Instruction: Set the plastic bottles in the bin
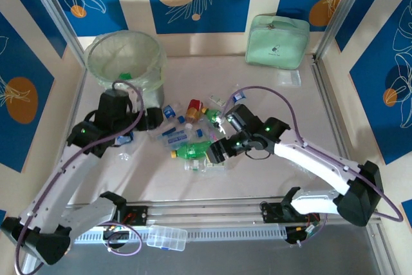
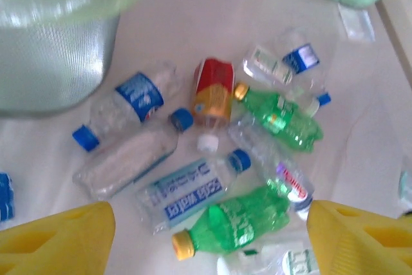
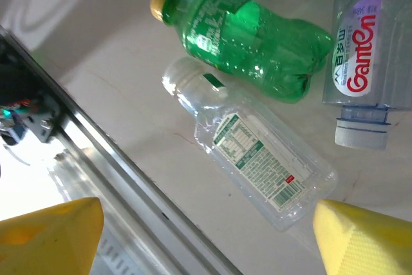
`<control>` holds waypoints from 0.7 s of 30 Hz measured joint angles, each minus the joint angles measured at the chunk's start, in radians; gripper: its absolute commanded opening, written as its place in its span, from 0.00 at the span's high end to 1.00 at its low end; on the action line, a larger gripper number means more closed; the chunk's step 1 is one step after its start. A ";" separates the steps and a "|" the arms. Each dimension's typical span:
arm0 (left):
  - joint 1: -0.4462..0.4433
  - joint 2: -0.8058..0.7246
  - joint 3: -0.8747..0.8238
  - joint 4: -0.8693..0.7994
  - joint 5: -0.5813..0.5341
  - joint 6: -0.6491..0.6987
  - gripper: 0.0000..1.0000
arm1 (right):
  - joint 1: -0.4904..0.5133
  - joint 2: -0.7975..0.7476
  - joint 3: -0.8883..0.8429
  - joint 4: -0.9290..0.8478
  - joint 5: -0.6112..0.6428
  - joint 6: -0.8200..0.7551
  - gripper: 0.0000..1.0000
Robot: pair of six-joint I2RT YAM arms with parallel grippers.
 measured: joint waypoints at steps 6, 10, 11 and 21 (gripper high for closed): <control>0.000 -0.092 -0.177 0.021 0.029 0.029 0.21 | 0.077 0.157 0.067 -0.040 0.048 -0.045 0.15; 0.000 -0.096 -0.204 0.035 0.035 0.047 0.20 | 0.125 0.278 0.138 -0.088 0.099 -0.082 0.12; 0.000 -0.097 -0.204 0.043 0.035 0.053 0.20 | 0.138 0.304 0.155 -0.104 0.112 -0.091 0.11; 0.000 -0.097 -0.204 0.064 0.046 0.081 0.19 | 0.199 0.469 0.276 -0.225 0.272 -0.202 0.01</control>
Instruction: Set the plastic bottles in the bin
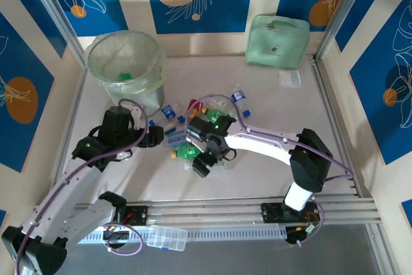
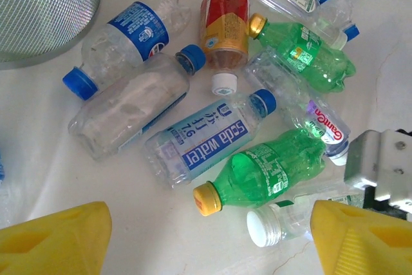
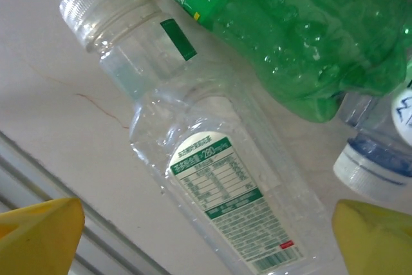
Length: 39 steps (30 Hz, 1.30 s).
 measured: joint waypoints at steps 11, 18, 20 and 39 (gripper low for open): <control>0.000 -0.010 0.000 0.008 0.021 0.000 0.19 | 0.093 0.134 0.020 -0.026 0.145 -0.142 0.01; 0.000 -0.010 0.000 0.009 0.023 0.000 0.19 | 0.092 0.170 0.011 -0.014 0.171 -0.161 0.16; 0.000 -0.010 0.000 0.009 0.023 0.000 0.18 | 0.092 0.170 -0.001 -0.003 0.172 -0.162 0.19; 0.001 -0.010 0.000 0.009 0.014 0.000 0.18 | 0.084 0.056 -0.113 0.078 0.071 -0.085 0.36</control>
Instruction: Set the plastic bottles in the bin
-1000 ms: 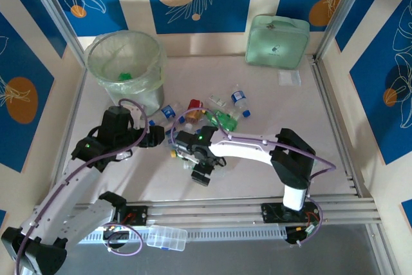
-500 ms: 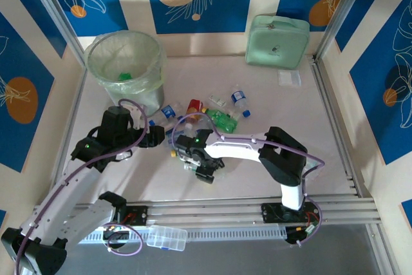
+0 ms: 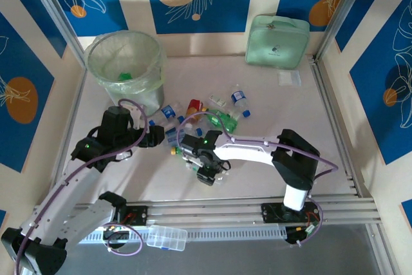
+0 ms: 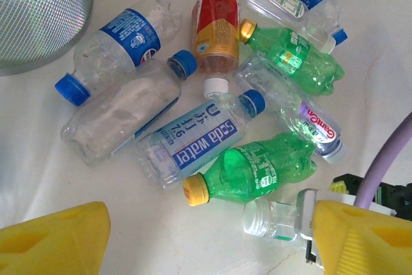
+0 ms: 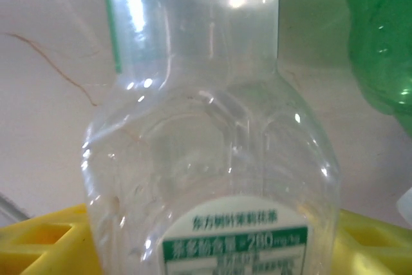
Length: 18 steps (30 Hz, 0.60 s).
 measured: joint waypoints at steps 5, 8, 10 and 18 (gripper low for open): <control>0.000 0.000 0.000 0.000 -0.001 0.000 0.18 | -0.004 -0.015 -0.023 0.022 -0.016 0.024 0.37; 0.000 0.000 0.000 0.000 -0.003 0.000 0.18 | -0.005 -0.021 -0.035 0.032 -0.021 0.032 0.41; 0.000 0.000 0.000 0.000 -0.004 0.000 0.18 | -0.005 -0.030 -0.042 0.036 -0.029 0.037 0.44; 0.002 0.004 0.000 0.001 -0.004 0.000 0.18 | -0.009 -0.060 -0.066 0.064 -0.042 0.043 0.51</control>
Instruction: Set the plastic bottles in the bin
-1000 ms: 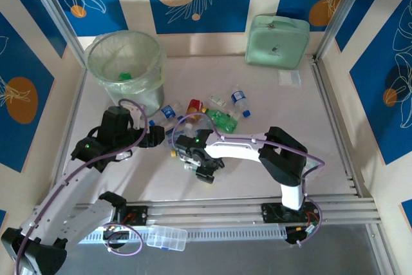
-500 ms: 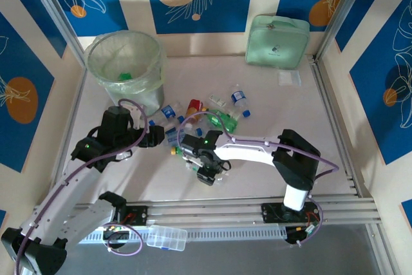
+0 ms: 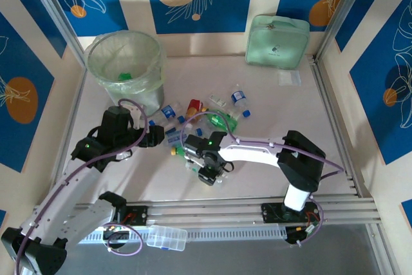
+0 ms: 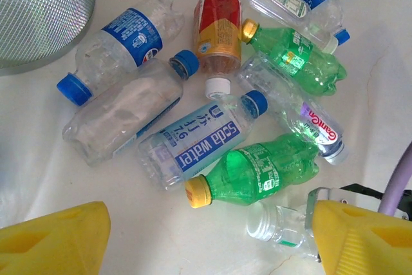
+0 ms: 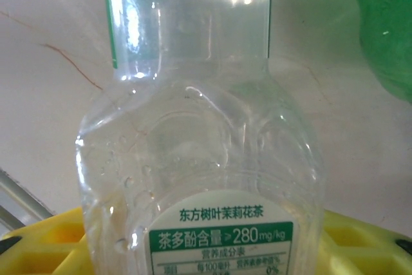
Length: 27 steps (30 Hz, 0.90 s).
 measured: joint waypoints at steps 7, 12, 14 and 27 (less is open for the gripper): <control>0.000 -0.018 -0.016 0.029 0.003 -0.003 0.17 | -0.013 -0.108 -0.042 0.032 -0.035 0.000 0.51; 0.000 -0.086 -0.065 0.105 0.071 -0.042 0.16 | -0.074 -0.236 -0.064 0.072 -0.102 0.009 0.51; 0.000 -0.113 -0.082 0.145 0.118 -0.067 0.15 | -0.108 -0.289 -0.066 0.098 -0.143 0.020 0.51; -0.011 -0.072 -0.227 0.700 0.543 -0.362 0.13 | -0.340 -0.565 -0.150 0.352 -0.554 0.182 0.51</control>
